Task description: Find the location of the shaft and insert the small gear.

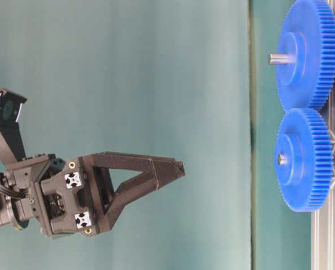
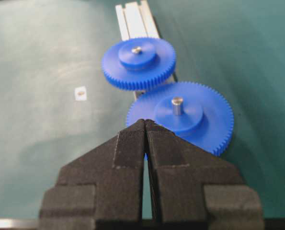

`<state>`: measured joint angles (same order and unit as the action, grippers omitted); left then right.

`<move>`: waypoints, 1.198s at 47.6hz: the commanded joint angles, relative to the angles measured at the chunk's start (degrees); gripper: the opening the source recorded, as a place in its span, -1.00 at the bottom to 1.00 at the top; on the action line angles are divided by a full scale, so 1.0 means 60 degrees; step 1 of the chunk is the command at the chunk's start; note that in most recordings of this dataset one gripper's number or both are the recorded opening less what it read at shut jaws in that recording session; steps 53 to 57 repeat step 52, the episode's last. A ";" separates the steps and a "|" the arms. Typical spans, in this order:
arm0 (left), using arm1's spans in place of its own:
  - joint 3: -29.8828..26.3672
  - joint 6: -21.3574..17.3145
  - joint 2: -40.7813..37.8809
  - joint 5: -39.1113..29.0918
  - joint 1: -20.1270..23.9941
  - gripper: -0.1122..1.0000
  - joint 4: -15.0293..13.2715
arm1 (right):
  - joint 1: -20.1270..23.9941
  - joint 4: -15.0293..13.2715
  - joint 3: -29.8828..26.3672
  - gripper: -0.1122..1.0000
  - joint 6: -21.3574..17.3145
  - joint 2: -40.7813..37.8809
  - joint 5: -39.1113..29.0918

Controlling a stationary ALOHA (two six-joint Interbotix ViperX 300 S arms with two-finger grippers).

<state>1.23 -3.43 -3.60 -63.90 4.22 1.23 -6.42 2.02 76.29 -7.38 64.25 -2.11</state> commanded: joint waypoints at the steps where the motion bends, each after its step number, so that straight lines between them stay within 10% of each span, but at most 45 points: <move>1: -0.0088 0.0015 0.0176 0.0044 -0.0015 0.82 0.0015 | -0.0044 0.0000 -0.0073 -0.79 -0.0073 -0.0073 0.0103; 57: -0.0073 0.0117 0.0059 0.0044 -0.0015 0.82 0.0015 | -0.0044 0.0000 0.0015 -0.79 -0.0073 0.0146 0.0103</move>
